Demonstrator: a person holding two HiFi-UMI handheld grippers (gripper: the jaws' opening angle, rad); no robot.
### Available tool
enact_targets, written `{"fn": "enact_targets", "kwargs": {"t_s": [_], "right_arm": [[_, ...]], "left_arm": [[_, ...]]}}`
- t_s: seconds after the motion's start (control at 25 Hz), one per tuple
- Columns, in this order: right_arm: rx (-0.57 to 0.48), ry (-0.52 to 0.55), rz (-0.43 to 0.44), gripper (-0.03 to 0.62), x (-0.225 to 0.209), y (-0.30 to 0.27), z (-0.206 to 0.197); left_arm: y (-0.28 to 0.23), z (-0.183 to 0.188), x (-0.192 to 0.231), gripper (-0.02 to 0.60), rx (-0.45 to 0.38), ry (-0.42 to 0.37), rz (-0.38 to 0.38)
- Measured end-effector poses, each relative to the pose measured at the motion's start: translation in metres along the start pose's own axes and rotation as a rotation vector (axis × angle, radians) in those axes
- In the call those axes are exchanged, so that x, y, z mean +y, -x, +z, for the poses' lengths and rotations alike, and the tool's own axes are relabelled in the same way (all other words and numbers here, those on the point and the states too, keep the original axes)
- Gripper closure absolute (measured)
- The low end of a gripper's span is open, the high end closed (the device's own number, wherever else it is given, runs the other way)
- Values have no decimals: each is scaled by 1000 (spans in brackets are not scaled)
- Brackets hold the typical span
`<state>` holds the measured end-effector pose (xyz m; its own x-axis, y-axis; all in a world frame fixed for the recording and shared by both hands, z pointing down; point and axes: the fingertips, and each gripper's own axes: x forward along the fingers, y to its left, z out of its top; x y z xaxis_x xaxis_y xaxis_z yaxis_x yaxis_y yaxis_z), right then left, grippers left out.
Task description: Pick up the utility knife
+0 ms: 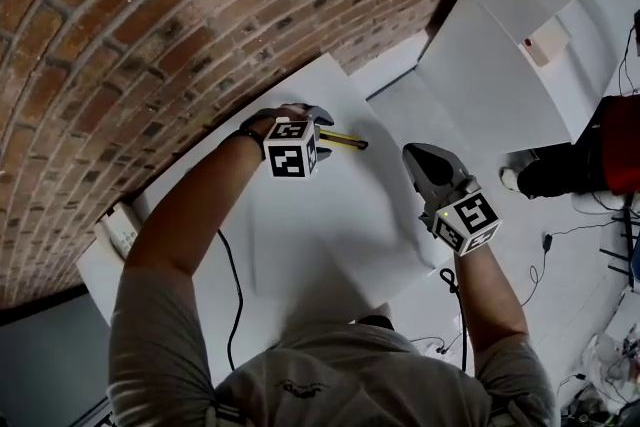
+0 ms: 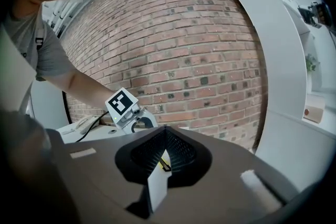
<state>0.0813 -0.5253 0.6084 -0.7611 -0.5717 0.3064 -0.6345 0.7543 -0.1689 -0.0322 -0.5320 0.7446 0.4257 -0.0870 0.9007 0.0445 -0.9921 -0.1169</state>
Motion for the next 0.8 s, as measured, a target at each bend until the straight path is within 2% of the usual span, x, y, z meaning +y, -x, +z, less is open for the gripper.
{"fn": "enact_targets", "kwargs": {"t_s": [0.16,0.32,0.64,0.68,0.72,0.8], "right_arm": [[5,-19,5,585,-11,-20,-6],[14,-38,15,585,-16,-33,-20],[14,-71,31,585,-19,-46,-32],[14,-76,31,585,-19,-46,-33],[14,-81,30,585,-19,-45,-33],[18,-85,28,585,-17,-45,-34]], "left_arm": [[-22,-11,-1,353,37,-44,-61],[-39,-14,-3,353,49,-54,-99],[-50,-25,0,357,48,-1,-181],[-50,-24,0,391,43,10,-192],[-50,-23,-1,462,33,22,-197],[-49,-22,-1,463,14,45,-189]]}}
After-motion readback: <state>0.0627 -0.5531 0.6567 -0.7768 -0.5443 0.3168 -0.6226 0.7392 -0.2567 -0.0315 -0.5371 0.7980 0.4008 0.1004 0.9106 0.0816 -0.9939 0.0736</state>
